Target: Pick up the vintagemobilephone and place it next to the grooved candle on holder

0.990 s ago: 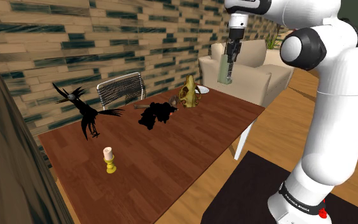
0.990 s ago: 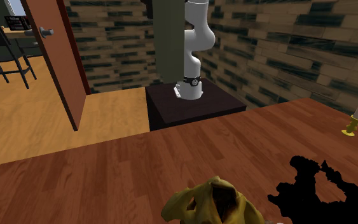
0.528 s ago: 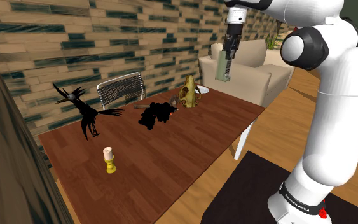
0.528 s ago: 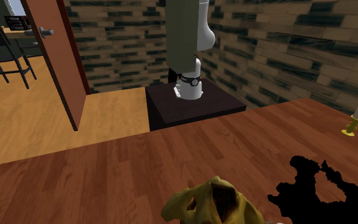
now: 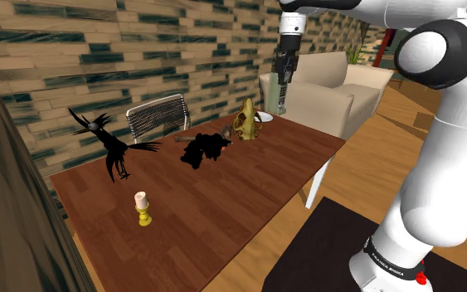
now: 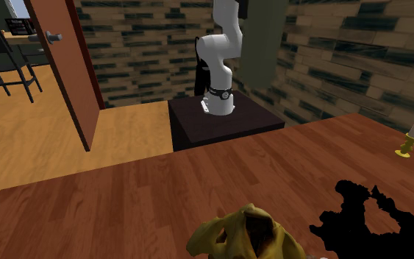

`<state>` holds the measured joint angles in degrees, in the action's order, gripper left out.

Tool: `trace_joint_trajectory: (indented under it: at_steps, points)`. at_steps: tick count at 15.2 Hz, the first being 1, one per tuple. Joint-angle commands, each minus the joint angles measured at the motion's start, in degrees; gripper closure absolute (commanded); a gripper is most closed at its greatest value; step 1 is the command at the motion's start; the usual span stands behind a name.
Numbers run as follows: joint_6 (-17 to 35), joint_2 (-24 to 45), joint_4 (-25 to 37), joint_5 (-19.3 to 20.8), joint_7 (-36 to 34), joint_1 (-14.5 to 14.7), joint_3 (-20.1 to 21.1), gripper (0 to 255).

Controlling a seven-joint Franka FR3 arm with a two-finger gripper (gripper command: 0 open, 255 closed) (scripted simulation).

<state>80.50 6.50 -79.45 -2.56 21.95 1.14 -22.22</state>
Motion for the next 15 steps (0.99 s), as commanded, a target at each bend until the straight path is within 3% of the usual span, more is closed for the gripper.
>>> trace_joint_trajectory:
  at_steps: [1, 8, 15]
  points:
    - [1.25, -1.33, -2.39, 0.39, -2.92, 1.73, 1.22, 255]
    - [4.49, -3.87, -7.81, 0.66, -12.75, 7.13, 5.79, 255]
    - [7.01, -3.18, -9.36, -0.03, -21.86, 11.96, 10.14, 255]
